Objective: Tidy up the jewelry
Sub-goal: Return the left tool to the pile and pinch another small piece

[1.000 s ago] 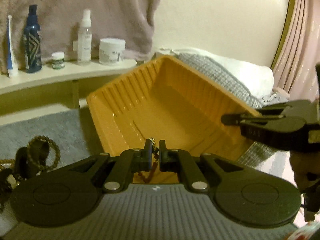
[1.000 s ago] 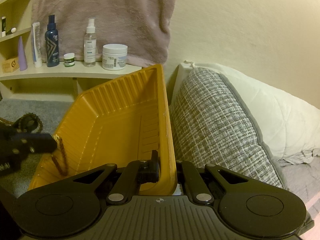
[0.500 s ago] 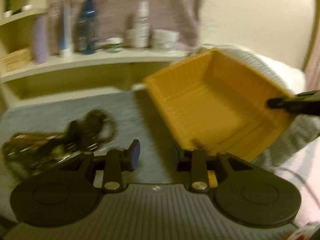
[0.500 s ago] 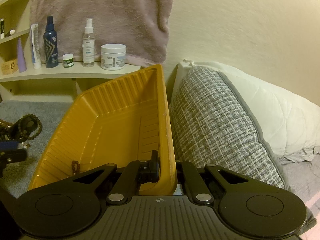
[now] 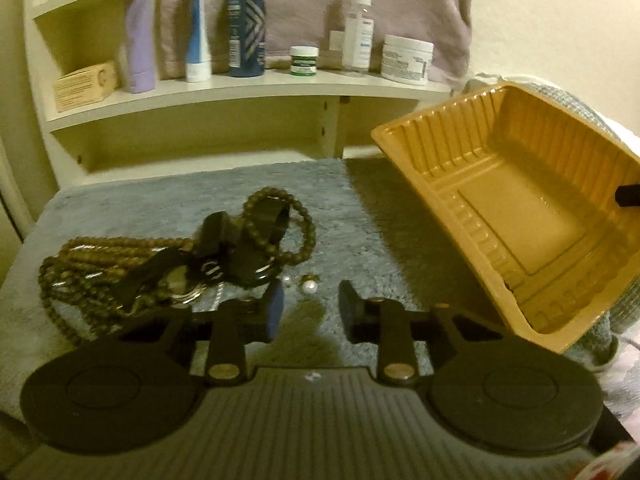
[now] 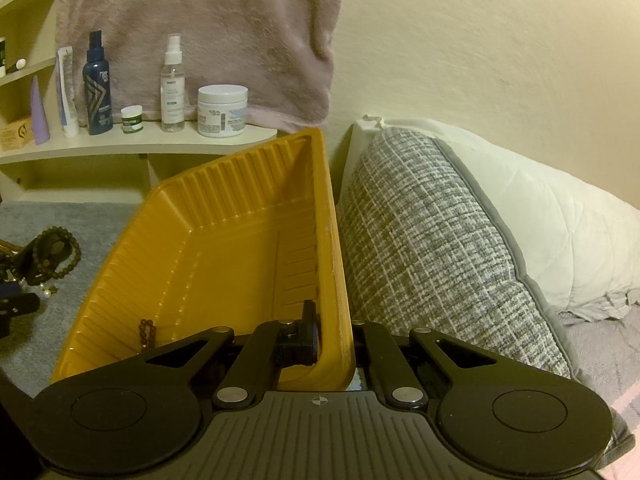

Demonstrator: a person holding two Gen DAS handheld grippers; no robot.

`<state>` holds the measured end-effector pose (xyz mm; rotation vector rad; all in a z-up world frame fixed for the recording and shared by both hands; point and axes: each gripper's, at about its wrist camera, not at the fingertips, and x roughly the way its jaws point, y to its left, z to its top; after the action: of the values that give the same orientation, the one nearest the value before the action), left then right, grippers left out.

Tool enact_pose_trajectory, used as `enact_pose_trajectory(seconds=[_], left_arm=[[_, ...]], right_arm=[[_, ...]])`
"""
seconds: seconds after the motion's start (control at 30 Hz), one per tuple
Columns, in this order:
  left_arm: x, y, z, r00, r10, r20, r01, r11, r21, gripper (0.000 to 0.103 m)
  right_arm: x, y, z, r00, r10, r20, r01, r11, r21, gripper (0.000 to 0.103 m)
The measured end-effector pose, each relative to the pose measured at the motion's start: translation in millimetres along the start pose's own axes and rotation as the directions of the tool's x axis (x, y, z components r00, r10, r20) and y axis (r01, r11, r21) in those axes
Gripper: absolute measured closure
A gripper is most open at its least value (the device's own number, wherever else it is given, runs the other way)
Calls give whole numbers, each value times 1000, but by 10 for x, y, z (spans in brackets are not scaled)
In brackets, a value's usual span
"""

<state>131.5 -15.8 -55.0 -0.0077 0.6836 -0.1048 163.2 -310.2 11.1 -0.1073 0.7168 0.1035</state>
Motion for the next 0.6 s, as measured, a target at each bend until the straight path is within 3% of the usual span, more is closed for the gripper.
enact_pose_trajectory(seconds=[0.23,0.47,0.6], left_arm=[[186,-67,3,1000,23,-6,-22,999,33,83],[244,-79,-17,999,38,-8,-37,998,49,96],[219,-72,-6,999,41,-2,-41,998,45,96]], right_arm=[[15,-16,-4,1000,-1,-3,1,1000,2,99],[24,-20,-5,1000,-3,-5,3,1000,3,99],[28,-22,-4,1000,-3,-4,3,1000,0,99]])
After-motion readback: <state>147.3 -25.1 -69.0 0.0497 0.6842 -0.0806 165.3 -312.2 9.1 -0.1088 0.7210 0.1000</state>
